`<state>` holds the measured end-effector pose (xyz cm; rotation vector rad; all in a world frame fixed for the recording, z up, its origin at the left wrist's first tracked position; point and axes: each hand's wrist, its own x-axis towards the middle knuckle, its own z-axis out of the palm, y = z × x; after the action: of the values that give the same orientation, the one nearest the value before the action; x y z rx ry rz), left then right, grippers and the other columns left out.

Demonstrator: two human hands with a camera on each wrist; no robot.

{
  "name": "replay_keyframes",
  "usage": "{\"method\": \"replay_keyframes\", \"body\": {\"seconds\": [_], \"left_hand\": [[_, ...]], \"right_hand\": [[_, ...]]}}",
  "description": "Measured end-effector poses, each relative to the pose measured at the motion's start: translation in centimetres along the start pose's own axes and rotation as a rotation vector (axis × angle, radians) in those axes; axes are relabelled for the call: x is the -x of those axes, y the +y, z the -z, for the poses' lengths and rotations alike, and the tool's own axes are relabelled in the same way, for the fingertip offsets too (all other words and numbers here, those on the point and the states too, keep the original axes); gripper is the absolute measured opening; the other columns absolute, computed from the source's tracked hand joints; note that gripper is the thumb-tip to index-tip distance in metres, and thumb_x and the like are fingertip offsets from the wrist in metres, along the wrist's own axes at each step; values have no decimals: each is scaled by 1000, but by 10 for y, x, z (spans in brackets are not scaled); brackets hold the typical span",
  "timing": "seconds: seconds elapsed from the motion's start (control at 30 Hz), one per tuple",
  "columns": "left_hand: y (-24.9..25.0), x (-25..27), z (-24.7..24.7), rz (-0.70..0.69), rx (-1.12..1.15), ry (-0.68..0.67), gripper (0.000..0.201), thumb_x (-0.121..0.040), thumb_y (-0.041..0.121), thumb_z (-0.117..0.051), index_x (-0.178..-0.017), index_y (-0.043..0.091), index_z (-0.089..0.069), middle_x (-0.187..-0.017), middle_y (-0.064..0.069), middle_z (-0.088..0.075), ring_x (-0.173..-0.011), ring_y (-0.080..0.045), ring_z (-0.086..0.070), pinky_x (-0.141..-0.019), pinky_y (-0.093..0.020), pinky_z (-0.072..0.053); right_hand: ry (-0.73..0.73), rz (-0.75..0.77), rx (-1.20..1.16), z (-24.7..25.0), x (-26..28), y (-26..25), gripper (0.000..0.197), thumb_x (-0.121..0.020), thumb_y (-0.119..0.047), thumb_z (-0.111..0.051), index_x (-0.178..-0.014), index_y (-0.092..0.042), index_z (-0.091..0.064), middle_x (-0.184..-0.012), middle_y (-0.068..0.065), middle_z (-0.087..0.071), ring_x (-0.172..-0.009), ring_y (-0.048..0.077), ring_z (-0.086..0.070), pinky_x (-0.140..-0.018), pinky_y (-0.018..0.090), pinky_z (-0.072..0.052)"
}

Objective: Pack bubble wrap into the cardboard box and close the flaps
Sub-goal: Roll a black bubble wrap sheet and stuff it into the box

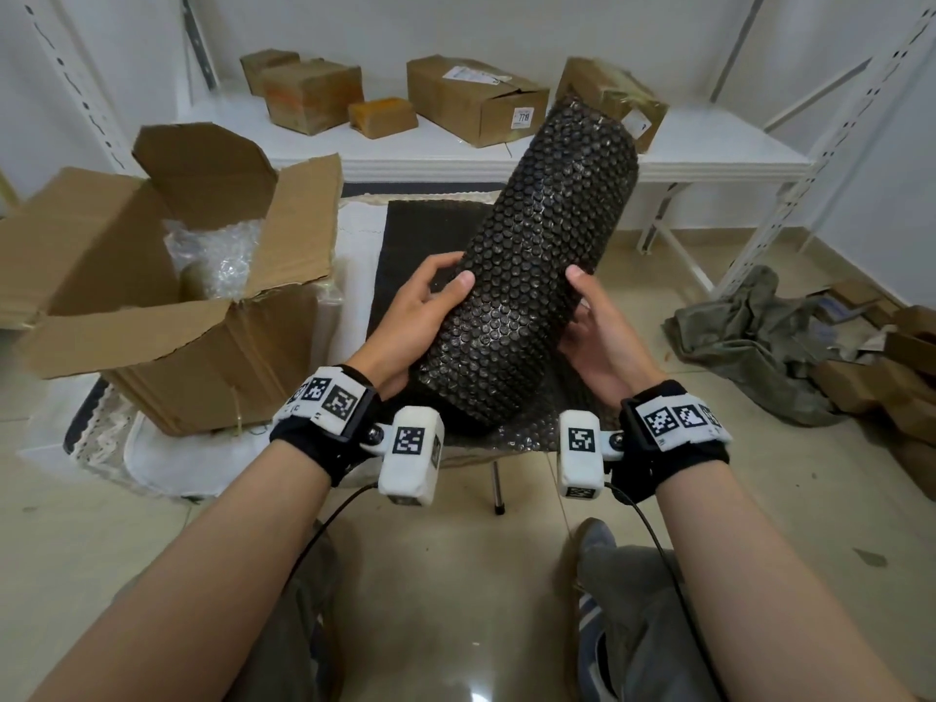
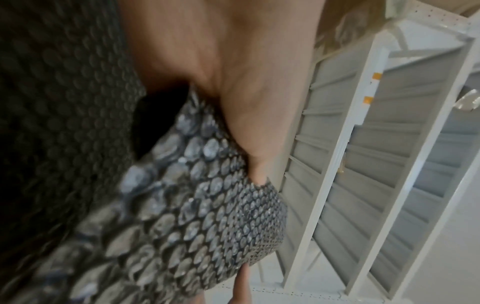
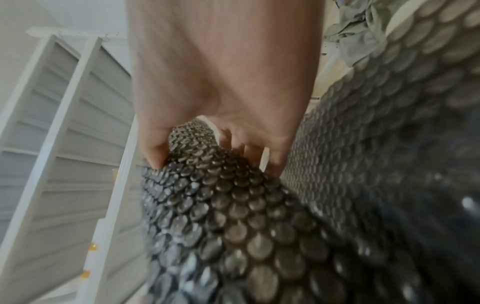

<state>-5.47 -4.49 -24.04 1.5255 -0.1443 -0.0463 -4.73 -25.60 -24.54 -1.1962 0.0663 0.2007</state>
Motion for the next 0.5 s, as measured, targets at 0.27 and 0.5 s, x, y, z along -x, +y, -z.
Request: {"method": "replay_keyframes", "body": {"seconds": [0.27,0.5], "left_hand": [[-3,1,1,206,-78,-150,42,-94,48,-56,-123,20,-63,-119,4,-70,-111,-10,-65,-94,-23,-47],[-8,4,-5,314,-123,-156,51,-81,44,-75,-119,13,-65,-109,-1,-75,-99,-14,-72,-96,-32,-53]], "right_hand": [[58,-43,-36,-4,-5,3,83,-72,-40,-75,-141,-11,-40,-138,11,-57,-128,27,-54,-105,44,-45],[62,-15,112,-9,-3,11,55,-85,-14,-71,-134,-14,-46,-127,11,-64,-114,26,-64,-99,42,-51]]}}
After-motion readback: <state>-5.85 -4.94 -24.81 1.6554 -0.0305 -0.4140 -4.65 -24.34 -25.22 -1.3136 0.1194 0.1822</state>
